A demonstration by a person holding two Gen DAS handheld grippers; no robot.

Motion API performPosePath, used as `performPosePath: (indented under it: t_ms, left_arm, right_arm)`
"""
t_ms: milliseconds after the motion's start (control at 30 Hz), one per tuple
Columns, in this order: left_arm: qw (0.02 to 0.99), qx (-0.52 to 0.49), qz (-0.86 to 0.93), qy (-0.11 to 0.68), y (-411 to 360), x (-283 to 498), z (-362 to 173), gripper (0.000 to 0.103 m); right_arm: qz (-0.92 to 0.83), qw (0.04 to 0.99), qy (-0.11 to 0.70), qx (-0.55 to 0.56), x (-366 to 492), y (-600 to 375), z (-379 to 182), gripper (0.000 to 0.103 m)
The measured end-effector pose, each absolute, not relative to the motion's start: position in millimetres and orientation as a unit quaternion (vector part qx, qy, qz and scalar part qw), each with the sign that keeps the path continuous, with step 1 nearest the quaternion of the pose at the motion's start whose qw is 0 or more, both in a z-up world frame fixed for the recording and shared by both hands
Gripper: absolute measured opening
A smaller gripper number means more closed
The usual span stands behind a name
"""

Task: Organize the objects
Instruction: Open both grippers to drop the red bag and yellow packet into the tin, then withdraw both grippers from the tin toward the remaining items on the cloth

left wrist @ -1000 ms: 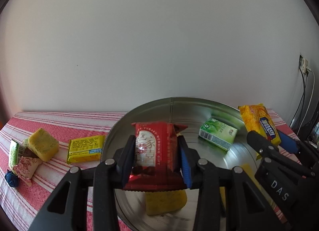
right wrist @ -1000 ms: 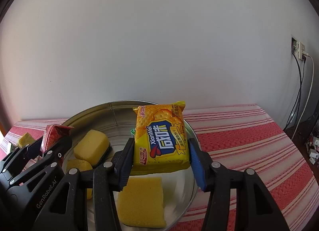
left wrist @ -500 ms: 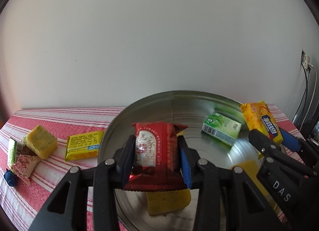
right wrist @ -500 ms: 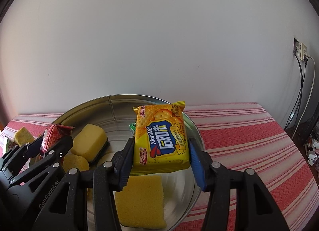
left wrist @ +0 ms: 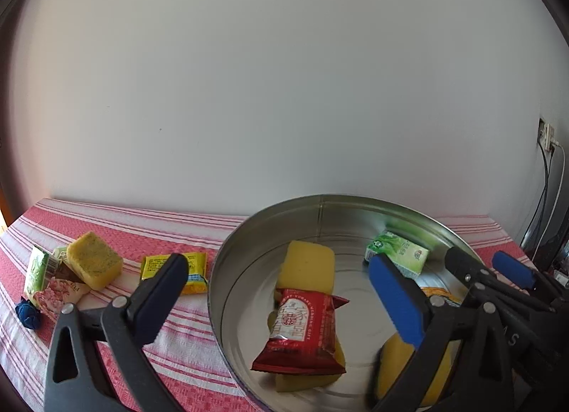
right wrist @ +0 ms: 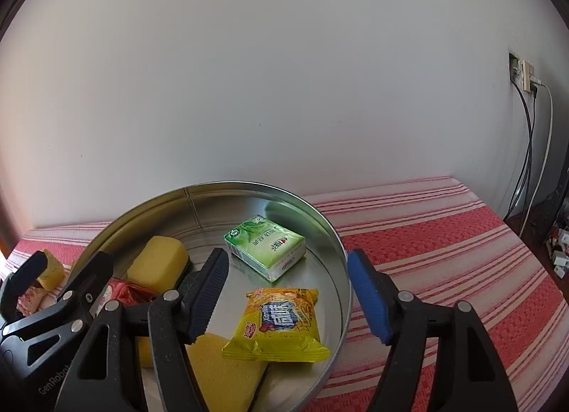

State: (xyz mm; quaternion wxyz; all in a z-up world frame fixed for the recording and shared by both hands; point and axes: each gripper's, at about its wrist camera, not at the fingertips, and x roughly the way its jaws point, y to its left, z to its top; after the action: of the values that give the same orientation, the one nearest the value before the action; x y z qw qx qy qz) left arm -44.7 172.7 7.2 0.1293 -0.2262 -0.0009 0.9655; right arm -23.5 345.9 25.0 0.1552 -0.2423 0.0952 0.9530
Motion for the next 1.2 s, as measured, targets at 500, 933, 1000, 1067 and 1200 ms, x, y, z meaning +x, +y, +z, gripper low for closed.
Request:
performPosePath:
  t_ms: [500, 933, 1000, 1067, 1200]
  left_arm:
    - [0.081, -0.185, 0.979, 0.017, 140, -35, 3, 0.103]
    - [0.059, -0.182, 0.981, 0.028, 127, -32, -2, 0.103]
    - [0.058, -0.182, 0.981, 0.025, 124, -32, -1, 0.103]
    - [0.056, -0.18, 0.982, 0.026, 123, -33, -1, 0.103]
    - [0.051, -0.178, 0.982, 0.028, 121, -32, 0, 0.103]
  right_arm:
    - [0.964, 0.16, 0.077, -0.199, -14, 332, 31, 0.083]
    - [0.965, 0.171, 0.054, -0.189, -11, 320, 31, 0.083]
    - [0.966, 0.174, 0.056, -0.185, -10, 320, 32, 0.083]
    - [0.966, 0.175, 0.061, -0.178, -8, 320, 32, 0.083]
    - [0.966, 0.18, 0.056, -0.175, -8, 316, 30, 0.083]
